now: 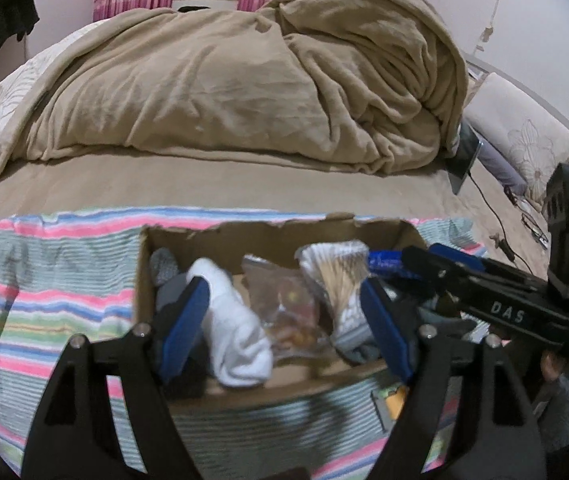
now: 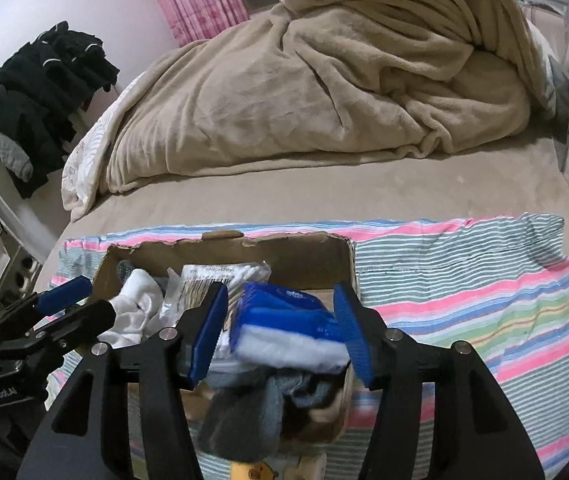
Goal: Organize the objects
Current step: 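Lower the cotton swab bag into the box with the left tool while the right tool lowers the tissue pack, then open both tools to release the swab bag and tissue pack in the box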
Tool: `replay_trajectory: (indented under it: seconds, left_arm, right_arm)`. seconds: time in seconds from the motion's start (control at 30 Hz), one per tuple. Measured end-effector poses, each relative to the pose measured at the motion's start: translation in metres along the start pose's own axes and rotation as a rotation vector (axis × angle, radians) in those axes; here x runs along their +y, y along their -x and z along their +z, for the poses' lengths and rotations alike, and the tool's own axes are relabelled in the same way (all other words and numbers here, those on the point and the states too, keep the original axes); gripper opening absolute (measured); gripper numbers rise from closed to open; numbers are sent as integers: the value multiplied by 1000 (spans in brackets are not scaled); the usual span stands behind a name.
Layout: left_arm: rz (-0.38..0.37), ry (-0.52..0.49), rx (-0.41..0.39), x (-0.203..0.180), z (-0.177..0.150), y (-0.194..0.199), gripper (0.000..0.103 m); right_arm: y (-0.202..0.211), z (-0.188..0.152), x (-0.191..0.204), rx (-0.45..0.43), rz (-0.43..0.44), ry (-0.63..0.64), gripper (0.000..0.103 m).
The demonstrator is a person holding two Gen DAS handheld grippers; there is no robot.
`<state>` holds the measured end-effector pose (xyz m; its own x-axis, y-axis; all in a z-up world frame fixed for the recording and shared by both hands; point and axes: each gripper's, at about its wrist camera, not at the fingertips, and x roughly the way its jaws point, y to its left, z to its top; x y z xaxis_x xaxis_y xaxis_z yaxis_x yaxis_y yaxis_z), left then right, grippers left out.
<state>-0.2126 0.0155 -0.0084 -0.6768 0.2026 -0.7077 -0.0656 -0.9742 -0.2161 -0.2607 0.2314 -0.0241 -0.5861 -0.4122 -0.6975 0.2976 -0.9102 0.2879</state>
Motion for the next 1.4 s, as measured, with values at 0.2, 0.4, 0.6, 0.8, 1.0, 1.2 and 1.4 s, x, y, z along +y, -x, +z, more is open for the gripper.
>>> replay_trajectory:
  seconds: [0.2,0.4,0.6,0.8,1.0,1.2,1.4]
  left_arm:
    - [-3,8,-17,6,-9,24,79]
    - [-6,15,-42,9,-19,52,79]
    - [-7,17,-50,12,-28,65,81]
    - [15,3,-39,10,-21,42,85]
    - [62,-42,-22,-2,-6,4,85]
    - [89,-101,41,-19,4,-40,85]
    - [109,-147,61,-36,5,-68,85]
  right_arm:
    - [22,-8,7,-17,-24,4,58]
    - [41,-17,20,-39,-40,31,58]
    - [45,-15,15,-72,-105,37,58]
    - [40,-11,0,-78,-117,7,58]
    - [16,-10,-10,-44,-103,0,58]
    - [-13,-13,-12,-4,-77,11,58]
    - [-12,-13,-27,-5,-64,-10,58]
